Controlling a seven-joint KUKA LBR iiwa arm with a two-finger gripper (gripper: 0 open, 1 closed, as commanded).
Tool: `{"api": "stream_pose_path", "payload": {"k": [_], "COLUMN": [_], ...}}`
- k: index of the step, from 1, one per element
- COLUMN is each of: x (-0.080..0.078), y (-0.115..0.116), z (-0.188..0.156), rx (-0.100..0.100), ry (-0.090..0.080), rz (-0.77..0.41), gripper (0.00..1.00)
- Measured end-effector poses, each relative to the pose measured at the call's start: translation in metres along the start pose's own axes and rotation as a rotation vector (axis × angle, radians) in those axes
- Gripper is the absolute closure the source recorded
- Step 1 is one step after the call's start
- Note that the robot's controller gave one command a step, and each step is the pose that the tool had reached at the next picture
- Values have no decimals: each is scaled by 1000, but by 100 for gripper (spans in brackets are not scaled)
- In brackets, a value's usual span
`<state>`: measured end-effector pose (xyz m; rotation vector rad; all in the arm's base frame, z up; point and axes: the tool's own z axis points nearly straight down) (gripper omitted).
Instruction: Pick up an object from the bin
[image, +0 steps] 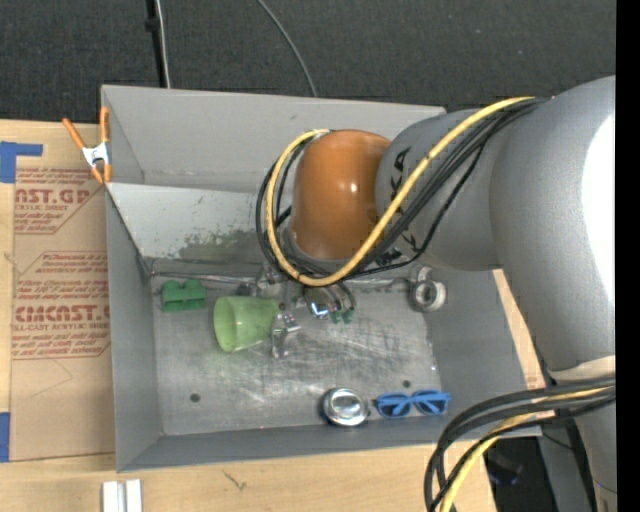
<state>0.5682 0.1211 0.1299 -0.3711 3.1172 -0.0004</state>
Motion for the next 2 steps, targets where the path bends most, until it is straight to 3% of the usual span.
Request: {"api": "stream_pose_path", "payload": {"k": [1, 2], "x": [-1, -2], "y": [1, 1], "z": [-32, -34], "rx": [0, 0], "ry": [-3, 0], "rz": [-1, -2], "gripper": [100, 100]}}
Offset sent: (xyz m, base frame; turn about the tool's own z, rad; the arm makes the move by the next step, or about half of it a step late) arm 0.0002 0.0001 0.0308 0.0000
